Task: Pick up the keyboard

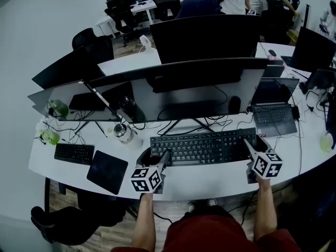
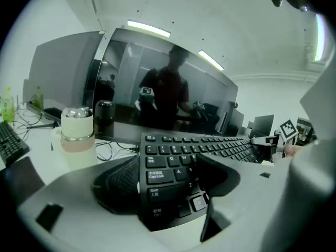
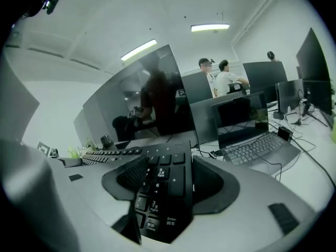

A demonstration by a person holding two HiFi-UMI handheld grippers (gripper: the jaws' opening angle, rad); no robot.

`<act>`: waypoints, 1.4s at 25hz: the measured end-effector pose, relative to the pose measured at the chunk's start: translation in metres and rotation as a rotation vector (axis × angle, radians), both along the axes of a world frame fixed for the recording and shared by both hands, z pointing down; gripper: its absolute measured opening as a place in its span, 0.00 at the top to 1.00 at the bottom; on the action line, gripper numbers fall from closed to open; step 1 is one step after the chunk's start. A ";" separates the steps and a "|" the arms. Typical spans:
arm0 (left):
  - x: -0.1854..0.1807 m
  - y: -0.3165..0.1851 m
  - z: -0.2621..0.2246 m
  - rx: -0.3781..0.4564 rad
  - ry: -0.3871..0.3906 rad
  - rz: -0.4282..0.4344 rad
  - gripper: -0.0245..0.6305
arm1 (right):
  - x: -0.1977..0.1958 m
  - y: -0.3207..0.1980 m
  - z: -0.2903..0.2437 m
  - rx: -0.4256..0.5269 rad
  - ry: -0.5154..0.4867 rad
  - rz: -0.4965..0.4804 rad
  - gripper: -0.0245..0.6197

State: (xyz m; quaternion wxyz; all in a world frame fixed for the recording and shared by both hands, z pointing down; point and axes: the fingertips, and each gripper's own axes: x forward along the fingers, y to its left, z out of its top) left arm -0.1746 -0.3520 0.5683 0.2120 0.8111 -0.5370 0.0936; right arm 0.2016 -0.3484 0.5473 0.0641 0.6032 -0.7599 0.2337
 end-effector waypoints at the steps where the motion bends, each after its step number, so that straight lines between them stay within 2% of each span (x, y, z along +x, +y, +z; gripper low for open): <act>1: 0.000 -0.001 -0.008 0.021 -0.002 -0.004 0.47 | 0.000 -0.002 -0.007 0.018 -0.003 0.001 0.55; 16: -0.004 0.001 -0.132 0.319 -0.022 -0.049 0.47 | -0.003 -0.001 -0.120 0.326 -0.030 0.009 0.55; 22: -0.005 0.006 -0.173 0.406 -0.020 -0.062 0.47 | -0.005 0.002 -0.163 0.436 -0.031 0.003 0.55; 35: -0.007 0.043 -0.268 0.680 -0.035 -0.107 0.47 | -0.009 0.031 -0.252 0.719 -0.059 -0.020 0.57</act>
